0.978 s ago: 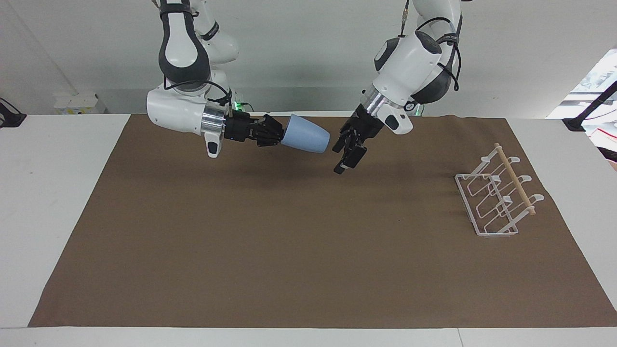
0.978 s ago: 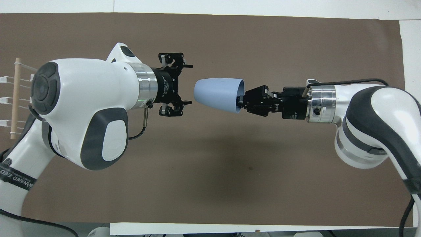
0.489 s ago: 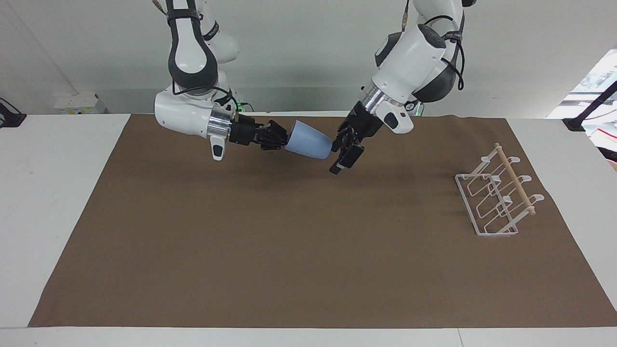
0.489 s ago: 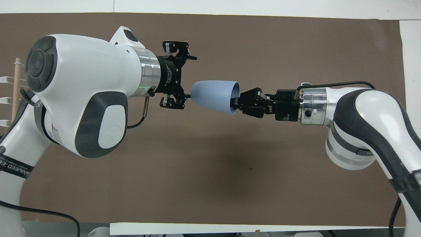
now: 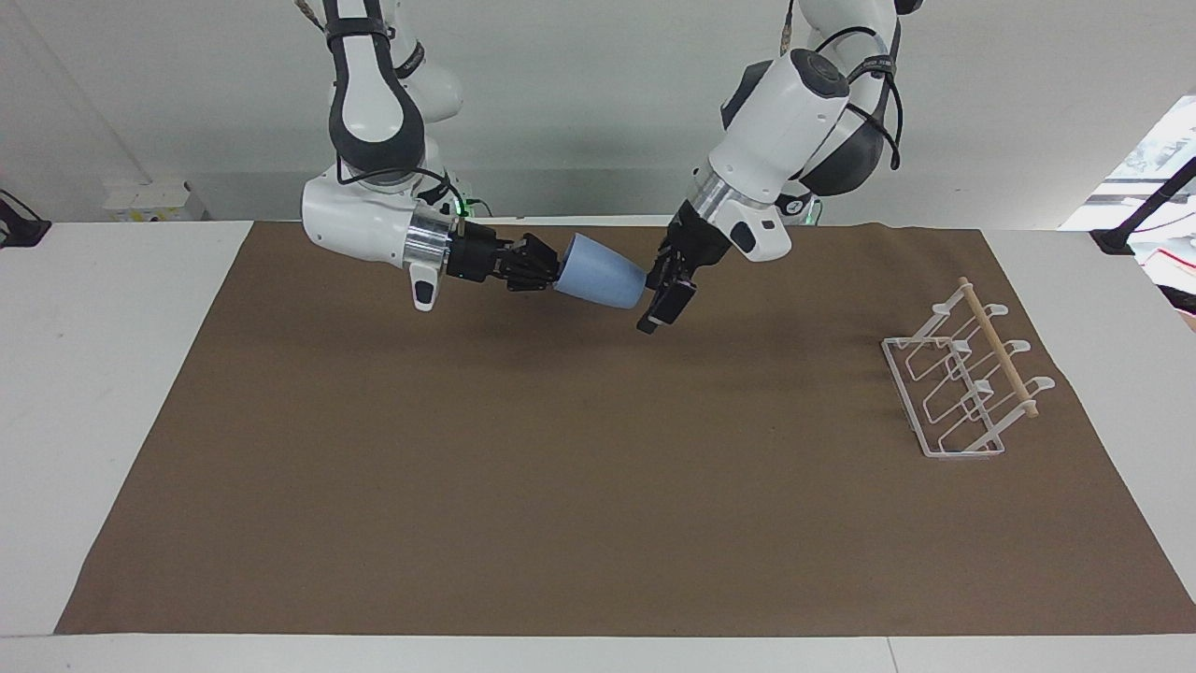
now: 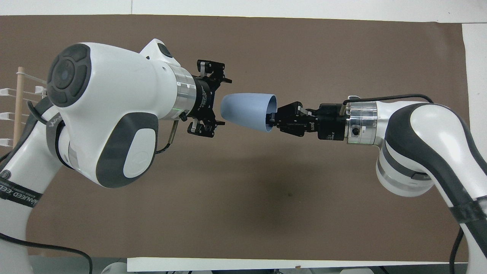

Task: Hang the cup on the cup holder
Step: 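Close the left gripper on the cup rim held by the right gripper, then pull the cup away with the left gripper while the right gripper opens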

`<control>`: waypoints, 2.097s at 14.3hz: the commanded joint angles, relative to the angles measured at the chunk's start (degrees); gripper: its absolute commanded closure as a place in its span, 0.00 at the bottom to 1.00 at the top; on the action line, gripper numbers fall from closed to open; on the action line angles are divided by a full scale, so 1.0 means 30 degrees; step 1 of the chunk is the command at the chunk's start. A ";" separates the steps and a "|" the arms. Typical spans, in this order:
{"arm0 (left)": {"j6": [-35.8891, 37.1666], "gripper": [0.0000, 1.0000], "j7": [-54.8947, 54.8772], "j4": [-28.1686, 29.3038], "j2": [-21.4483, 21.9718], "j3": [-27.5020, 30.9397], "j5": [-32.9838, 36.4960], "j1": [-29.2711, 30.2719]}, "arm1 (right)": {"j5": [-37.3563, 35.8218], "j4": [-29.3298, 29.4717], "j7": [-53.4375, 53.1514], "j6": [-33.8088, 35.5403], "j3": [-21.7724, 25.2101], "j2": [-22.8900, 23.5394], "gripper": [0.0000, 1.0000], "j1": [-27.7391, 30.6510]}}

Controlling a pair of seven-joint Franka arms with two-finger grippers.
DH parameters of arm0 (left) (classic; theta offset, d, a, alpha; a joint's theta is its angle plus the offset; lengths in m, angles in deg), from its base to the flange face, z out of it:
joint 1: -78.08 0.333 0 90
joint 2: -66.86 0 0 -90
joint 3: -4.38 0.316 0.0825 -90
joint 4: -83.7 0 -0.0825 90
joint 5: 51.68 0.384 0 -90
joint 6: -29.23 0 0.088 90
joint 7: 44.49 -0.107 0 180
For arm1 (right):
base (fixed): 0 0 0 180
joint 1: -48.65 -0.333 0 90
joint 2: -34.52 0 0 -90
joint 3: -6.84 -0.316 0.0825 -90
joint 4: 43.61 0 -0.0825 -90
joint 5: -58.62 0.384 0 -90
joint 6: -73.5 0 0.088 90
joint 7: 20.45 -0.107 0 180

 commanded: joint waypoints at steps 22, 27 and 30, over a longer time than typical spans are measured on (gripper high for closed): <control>0.2658 1.00 0.0935 -0.1114 -0.0069 0.0464 0.6927 -0.2199 | -0.0200 0.0452 0.0351 -0.0455 0.0114 0.0152 0.01 0.0017; 0.7403 1.00 0.0994 -0.1144 0.0165 0.0758 1.2898 -0.1147 | -1.1570 0.1479 -0.0232 -0.2974 0.0260 -0.0081 0.01 0.0863; 1.0713 1.00 0.1081 -0.0471 0.0460 0.0758 1.7554 -0.1056 | -1.8877 0.1655 -0.0323 -0.2830 0.0231 -0.0082 0.01 0.2210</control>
